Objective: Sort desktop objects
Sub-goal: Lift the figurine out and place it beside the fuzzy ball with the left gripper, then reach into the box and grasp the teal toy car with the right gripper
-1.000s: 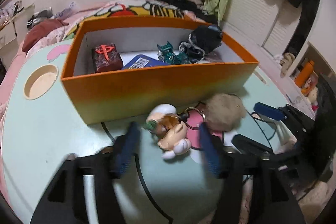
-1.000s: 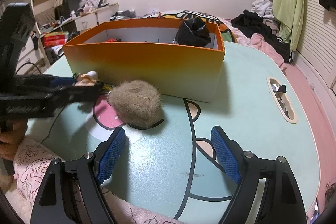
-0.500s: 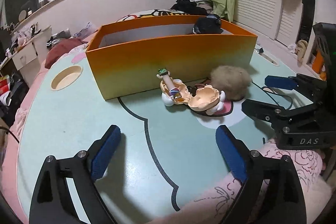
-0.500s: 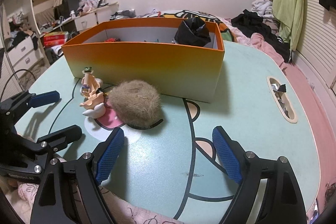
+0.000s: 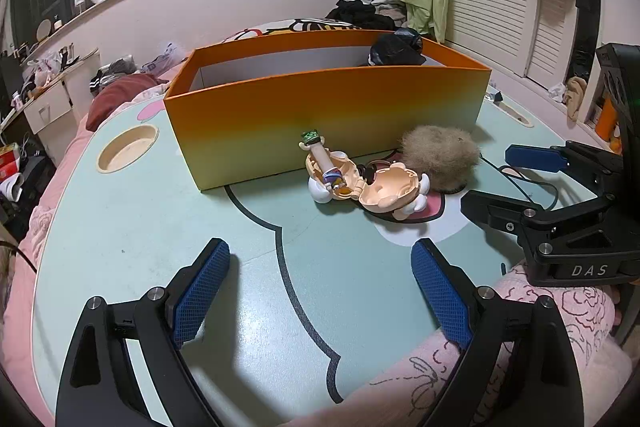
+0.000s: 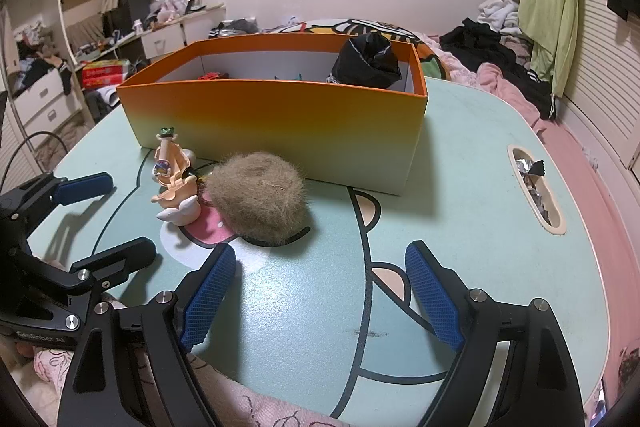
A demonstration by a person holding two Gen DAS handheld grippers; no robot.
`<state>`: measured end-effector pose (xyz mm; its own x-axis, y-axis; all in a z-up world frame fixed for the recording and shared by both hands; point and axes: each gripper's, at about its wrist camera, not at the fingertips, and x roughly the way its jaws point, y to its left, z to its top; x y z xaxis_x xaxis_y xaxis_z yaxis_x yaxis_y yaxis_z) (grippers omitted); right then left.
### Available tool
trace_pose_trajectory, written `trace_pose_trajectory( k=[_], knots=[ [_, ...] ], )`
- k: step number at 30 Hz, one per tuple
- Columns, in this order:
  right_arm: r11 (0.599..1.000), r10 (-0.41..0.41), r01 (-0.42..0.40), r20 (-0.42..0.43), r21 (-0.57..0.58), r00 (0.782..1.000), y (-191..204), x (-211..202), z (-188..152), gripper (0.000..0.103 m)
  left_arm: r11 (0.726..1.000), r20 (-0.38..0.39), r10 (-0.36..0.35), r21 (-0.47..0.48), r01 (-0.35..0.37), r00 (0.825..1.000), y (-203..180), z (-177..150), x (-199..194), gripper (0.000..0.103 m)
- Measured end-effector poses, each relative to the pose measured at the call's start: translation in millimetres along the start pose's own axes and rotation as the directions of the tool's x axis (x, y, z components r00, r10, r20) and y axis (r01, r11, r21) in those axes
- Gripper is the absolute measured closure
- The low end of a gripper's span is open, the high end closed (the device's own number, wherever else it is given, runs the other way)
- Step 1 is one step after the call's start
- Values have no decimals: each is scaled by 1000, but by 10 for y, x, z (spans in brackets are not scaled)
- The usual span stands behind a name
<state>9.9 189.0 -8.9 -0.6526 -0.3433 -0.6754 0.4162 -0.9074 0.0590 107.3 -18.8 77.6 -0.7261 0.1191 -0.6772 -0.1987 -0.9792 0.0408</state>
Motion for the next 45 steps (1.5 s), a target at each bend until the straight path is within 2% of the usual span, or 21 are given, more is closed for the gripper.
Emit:
trace_pose_trajectory(
  k=[14,21,24,25,27,29,31,32,34,37,39,40,41,42,43,45],
  knots=[
    [1000,7,-7,0,5,1000,-49,-13,-7,16,1000,0,0,0,0,1000,-1,2,-12,11],
    [991,99,-101,23,92,995,-235,-163,69,16,1000,-2,0,0,0,1000,-43,8,2,11],
    [986,116,-124,74,113,990,-299,-351,215,16,1000,-2,0,0,0,1000,-38,5,1,11],
    [986,119,-129,94,110,988,-320,-419,302,17,1000,-2,0,0,0,1000,-40,6,1,11],
    [986,110,-123,118,114,987,-348,-519,557,29,1000,-1,1,0,-1,1000,-41,6,-3,11],
    [981,145,-151,57,123,988,-381,-417,901,61,1000,-1,0,-1,0,1000,-38,4,-2,11],
    [971,211,-204,-43,125,977,-365,-178,1170,69,1000,-1,0,-1,0,1000,-41,6,-5,11],
    [962,255,-240,-109,129,961,-320,27,1302,69,1000,-1,0,-1,0,1000,-40,5,-4,11],
    [955,280,-256,-172,147,944,-245,301,1447,69,1000,-1,0,-1,0,1000,-40,5,-8,11],
    [973,223,-201,-257,109,940,-23,672,1570,69,1000,0,0,-1,0,1000,-40,5,-9,11],
    [987,154,-136,-311,79,938,57,895,1590,69,1000,0,0,-1,0,1000,-43,7,-10,11],
    [992,124,-107,-339,67,933,65,987,1569,69,1000,0,0,-2,0,1000,-43,7,-9,11],
    [994,109,-91,-388,63,915,76,1139,1507,70,1000,0,1,-2,-1,1000,-45,7,-11,11],
    [996,93,-80,-387,49,918,94,1196,1473,71,1000,-1,1,-2,-1,1000,-45,8,-7,11],
    [998,67,-67,-362,14,930,138,1214,1475,77,1000,-1,1,-1,-1,1000,-41,5,-11,11],
    [999,43,-47,-335,-3,941,172,1225,1460,77,1000,-1,1,0,-1,1000,-76,18,-4,11]
  ],
)
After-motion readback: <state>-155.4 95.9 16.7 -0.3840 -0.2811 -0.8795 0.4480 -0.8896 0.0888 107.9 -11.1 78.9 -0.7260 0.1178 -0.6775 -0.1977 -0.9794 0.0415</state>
